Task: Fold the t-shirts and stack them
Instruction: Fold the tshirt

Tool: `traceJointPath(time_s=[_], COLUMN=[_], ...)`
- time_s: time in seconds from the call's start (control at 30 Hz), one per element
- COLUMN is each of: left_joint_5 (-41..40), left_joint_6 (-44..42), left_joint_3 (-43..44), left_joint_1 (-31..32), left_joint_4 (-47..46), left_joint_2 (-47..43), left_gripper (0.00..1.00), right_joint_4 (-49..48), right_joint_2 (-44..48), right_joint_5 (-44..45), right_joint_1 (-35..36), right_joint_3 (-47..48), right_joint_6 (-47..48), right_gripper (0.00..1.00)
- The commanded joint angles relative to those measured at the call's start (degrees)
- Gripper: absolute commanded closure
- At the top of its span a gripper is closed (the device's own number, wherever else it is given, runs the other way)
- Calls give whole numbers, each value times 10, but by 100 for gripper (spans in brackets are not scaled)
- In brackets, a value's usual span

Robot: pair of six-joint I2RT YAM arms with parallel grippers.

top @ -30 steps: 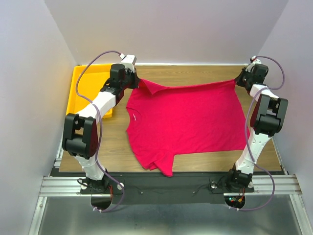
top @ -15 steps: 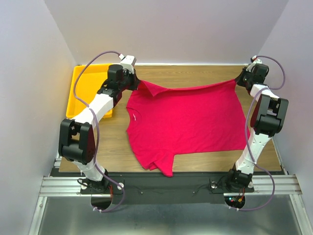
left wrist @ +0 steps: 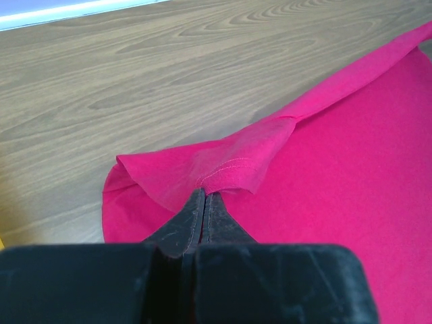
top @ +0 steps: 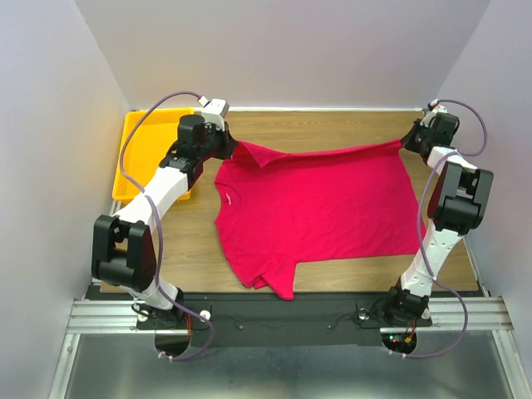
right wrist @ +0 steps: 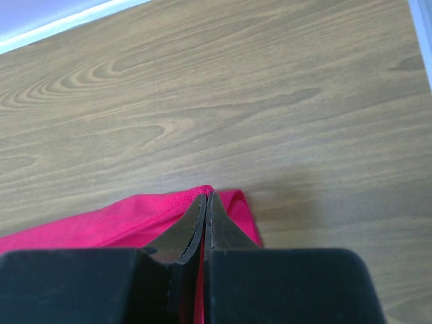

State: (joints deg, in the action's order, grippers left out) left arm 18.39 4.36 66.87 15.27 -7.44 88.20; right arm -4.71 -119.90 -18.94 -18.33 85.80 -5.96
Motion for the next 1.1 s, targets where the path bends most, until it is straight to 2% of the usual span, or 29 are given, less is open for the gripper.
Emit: traceJointPath(time_s=[0.0, 0.47, 1.07], left_joint_5=[19, 77, 107], left_joint_6=[1, 1, 5], left_joint_3=[-14, -67, -115], left_joint_1=[-4, -3, -2], left_joint_4=[-14, -13, -2], left_joint_2=[-44, -84, -127], left_gripper=[100, 100, 100], right_joint_4=[-30, -29, -29], right_joint_2=[49, 41, 52], right_joint_5=[-17, -28, -25], right_joint_1=[-19, -26, -29], right_joint_3=[-7, -31, -54], right_joint_6=[13, 23, 28], right_gripper=[99, 97, 97])
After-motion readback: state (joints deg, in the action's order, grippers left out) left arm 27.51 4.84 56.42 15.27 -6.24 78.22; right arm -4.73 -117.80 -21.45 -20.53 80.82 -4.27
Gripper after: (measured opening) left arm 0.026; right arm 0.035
